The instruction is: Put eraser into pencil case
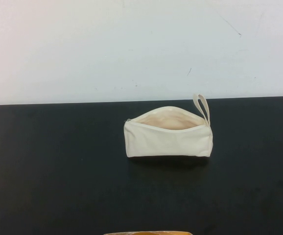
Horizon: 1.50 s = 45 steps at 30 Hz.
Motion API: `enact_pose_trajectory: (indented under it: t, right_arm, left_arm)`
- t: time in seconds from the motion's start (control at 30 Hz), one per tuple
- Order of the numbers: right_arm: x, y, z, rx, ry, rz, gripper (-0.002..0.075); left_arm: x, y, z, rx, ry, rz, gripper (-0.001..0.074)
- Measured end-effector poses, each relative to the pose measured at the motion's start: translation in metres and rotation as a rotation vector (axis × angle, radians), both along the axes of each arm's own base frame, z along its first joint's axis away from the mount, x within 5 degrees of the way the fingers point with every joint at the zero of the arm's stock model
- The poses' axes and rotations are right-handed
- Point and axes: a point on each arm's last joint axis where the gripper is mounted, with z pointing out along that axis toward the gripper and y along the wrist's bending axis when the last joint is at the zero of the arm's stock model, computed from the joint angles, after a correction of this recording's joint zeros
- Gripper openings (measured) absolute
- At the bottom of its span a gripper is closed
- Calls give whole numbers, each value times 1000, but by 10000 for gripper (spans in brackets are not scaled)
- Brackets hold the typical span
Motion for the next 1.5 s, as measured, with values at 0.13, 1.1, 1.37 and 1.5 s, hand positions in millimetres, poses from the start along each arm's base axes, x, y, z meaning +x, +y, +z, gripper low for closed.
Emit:
enact_pose_trajectory:
  t: [0.13,1.1,1.37,1.5]
  right_arm:
    - [12,-1,-14,29,-141,-39,0]
    - [71,-9,-178,159,90,-257,-1]
    - [71,-9,-178,160,93,-259,-1]
    - [71,-9,-178,160,93,-259,-1]
  left_arm:
    - [0,0,0,0,0,0,-3]
    - [0,0,0,-2,0,0,-3]
    - [0,0,0,-2,0,0,-3]
    - [0,0,0,-2,0,0,-3]
